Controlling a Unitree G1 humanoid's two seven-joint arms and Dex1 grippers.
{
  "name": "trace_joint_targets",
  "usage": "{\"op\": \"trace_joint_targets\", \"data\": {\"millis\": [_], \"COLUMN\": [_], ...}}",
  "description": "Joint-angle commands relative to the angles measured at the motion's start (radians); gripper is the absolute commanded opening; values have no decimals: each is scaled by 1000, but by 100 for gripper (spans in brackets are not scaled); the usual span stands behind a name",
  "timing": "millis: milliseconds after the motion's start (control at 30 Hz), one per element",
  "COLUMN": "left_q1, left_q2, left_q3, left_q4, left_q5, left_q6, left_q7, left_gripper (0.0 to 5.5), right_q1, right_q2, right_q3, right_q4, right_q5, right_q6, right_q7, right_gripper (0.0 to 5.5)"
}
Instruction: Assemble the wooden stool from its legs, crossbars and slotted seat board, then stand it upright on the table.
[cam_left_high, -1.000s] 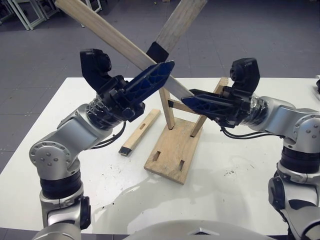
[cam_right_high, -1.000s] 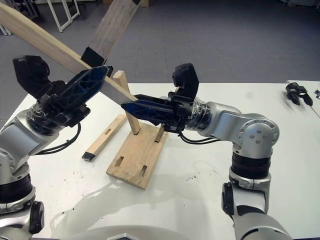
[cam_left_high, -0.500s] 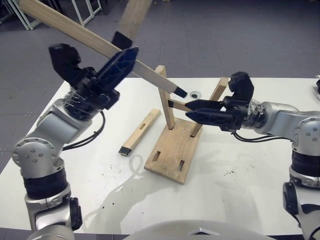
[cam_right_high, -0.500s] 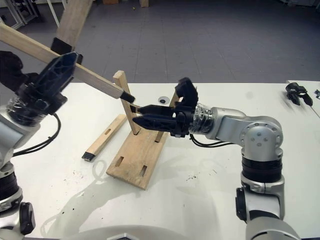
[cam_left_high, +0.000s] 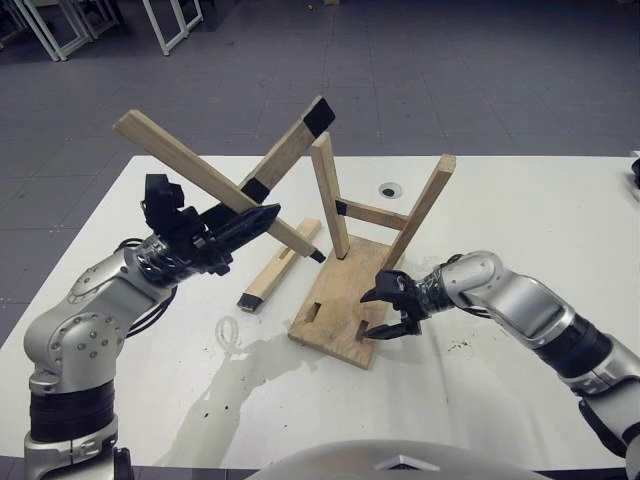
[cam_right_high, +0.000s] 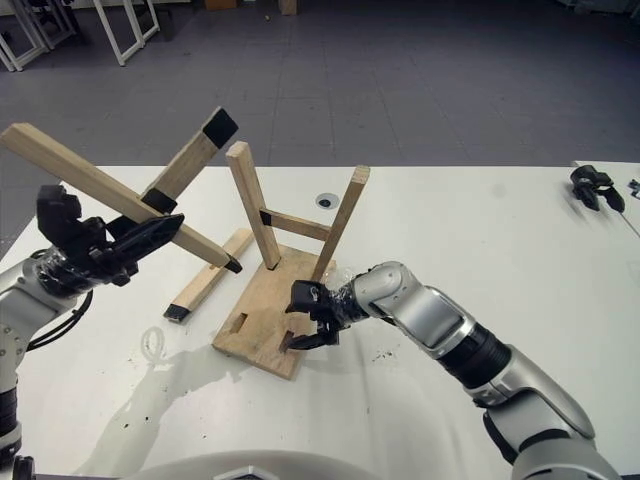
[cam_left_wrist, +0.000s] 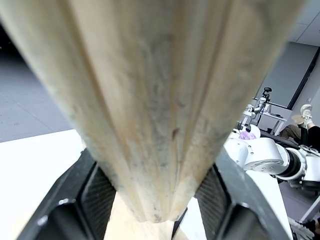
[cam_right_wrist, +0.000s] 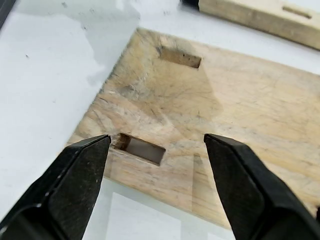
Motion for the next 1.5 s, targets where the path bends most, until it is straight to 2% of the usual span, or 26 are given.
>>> {"op": "trace_joint_targets", "data": {"millis": [33, 133, 233, 400, 633, 867, 1067, 1233, 1500], "left_q1": [44, 61, 62, 33, -130, -185, -192, -171, -213], "left_q2": [40, 59, 59, 22, -54, -86, -108, -138, -93], "left_q3": [-32, -71, -124, -211, -340, -408, -436, -449, -489], "left_q4": [-34, -47, -59, -37, 126, 249, 325, 335, 453], "left_q5": [78, 145, 204, 291, 445, 509, 552, 573, 656], "left_q6": [-8, -24, -44, -107, -257, -318, -357, -387, -443], "left_q7": [-67, -120, -169, -216, -315, -413, -452, -450, -522], "left_gripper": [204, 204, 204, 204, 204, 204, 204, 204, 204], "right_q1": [-1, -4, -14, -34, -56, -63, 16, 91, 162], "right_q2": [-18, -58, -91, -126, -146, -127, -187, -245, -254], "right_q3": [78, 114, 94, 29, -43, -156, -227, -263, -301], "right_q4": [9, 10, 14, 81, 190, 145, 55, 77, 102], "right_q5": [-187, -336, -429, -508, -571, -536, -513, -530, -549], "right_q6": [-110, -253, -383, -613, -890, -865, -812, -805, -782], "right_q7": [-11, 1, 8, 6, 6, 30, 87, 111, 91], "right_gripper": [345, 345, 345, 345, 345, 345, 345, 345, 345]}}
